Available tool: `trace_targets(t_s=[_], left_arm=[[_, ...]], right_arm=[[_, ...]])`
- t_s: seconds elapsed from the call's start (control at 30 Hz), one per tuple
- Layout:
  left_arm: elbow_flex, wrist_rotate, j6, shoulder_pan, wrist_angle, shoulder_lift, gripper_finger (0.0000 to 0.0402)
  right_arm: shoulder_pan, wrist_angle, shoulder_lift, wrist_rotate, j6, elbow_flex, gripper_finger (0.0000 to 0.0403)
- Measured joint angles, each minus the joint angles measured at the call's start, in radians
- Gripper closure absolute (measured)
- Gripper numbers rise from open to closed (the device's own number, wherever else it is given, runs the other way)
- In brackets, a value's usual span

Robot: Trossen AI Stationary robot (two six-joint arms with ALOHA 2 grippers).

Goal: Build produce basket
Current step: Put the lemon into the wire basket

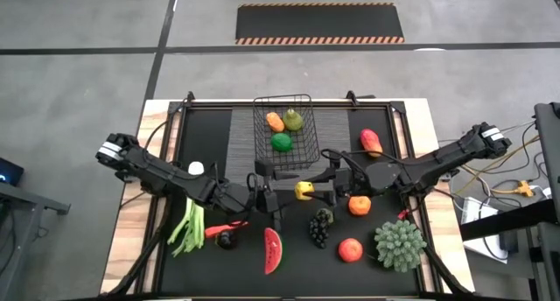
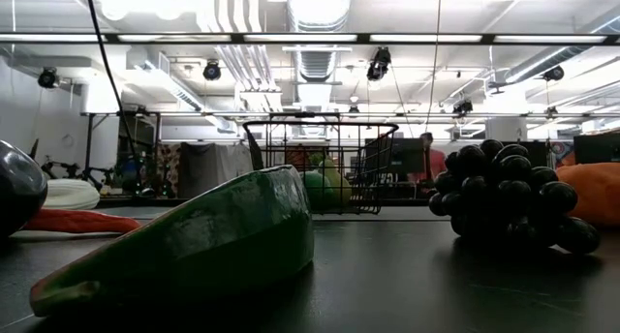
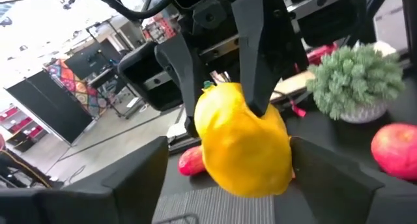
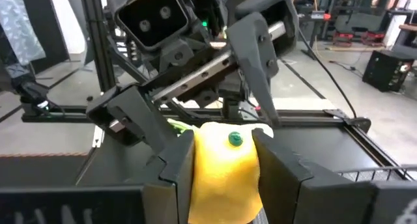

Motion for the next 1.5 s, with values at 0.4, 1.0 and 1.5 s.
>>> trace_targets(t_s=[0.4, 1.0, 1.5], left_arm=[[-0.002, -0.003, -0.003, -0.001, -0.178, -0.086, 0.0077], [-0.002, -0.005, -0.246, -0.022, -0.291, -0.193, 0.0077], [-0.002, -0.006, -0.266, -0.03, -0.291, -0.202, 0.0077]], right_arm=[[-0.076, -0.346, 0.023, 0.169, 0.054, 0.139, 0.029], [-0.52, -0.548, 0.316, 0.062, -0.059, 0.272, 0.0289], [-0.63, -0.699, 0.536, -0.014, -0.065, 0.448, 0.0257]])
